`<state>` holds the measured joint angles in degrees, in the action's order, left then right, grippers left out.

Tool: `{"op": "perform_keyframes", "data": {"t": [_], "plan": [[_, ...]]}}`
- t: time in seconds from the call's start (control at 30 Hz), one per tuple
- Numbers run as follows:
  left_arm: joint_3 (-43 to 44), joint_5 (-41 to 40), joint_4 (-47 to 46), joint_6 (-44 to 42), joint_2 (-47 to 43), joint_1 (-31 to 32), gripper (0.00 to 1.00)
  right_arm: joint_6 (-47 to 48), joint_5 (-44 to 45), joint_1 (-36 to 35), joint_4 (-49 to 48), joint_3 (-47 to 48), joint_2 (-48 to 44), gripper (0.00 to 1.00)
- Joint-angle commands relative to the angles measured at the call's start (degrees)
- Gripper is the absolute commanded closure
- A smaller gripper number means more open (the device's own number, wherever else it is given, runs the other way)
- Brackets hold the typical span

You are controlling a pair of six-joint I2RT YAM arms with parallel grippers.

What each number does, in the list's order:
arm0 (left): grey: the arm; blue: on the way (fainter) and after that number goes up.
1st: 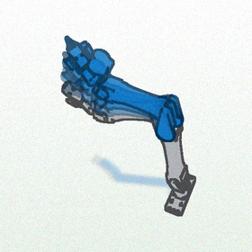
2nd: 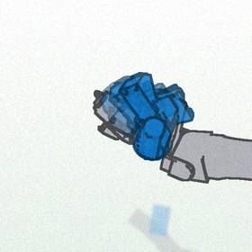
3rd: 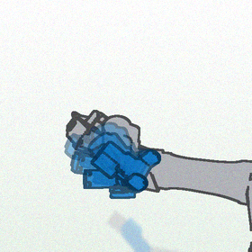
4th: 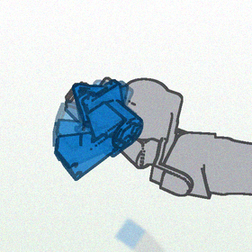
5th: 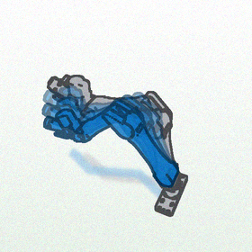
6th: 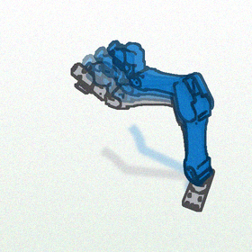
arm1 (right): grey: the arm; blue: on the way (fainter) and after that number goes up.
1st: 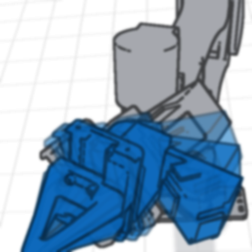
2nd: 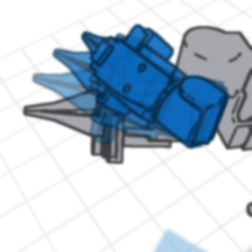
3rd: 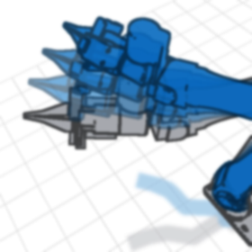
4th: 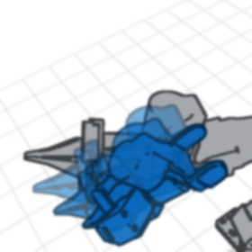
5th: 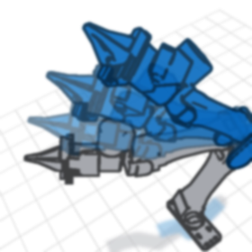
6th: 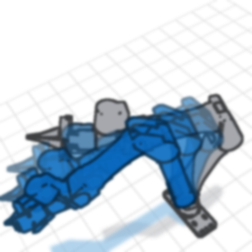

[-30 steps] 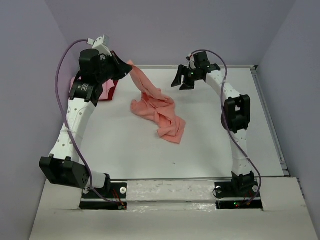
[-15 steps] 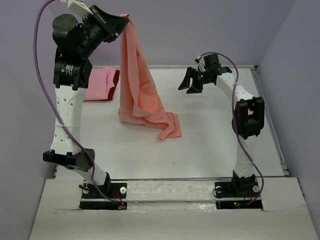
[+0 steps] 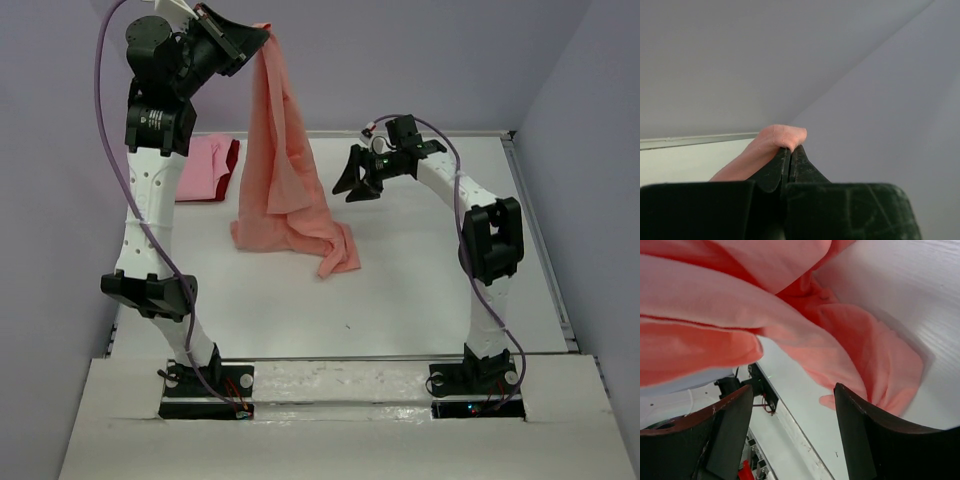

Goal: Fold and stack the t-shirts
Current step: Flatten out the tshirt

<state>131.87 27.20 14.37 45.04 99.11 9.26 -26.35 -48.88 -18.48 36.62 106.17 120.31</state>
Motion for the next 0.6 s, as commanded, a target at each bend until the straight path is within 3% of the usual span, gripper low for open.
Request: {"op": "perform_keyframes", "data": {"t": [0.0,0.17,0.57], "plan": [[2.6,2.94,-5.67,1.11,-2.69,-0.38,1.0,-1.6,-3.85,-1.11,-2.17,-1.49,-3.68,0.29],[1.81,3.3,-4.79,1.46,-4.19,-0.64,1.0,1.56,-1.75,-1.65,-2.43,-1.05,-0.52,0.29],[-1.09,4.0,-2.69,1.9,-9.46,-1.96,1.0,2.62,-0.07,-1.65,-2.52,9.75,11.34,0.29]]}}
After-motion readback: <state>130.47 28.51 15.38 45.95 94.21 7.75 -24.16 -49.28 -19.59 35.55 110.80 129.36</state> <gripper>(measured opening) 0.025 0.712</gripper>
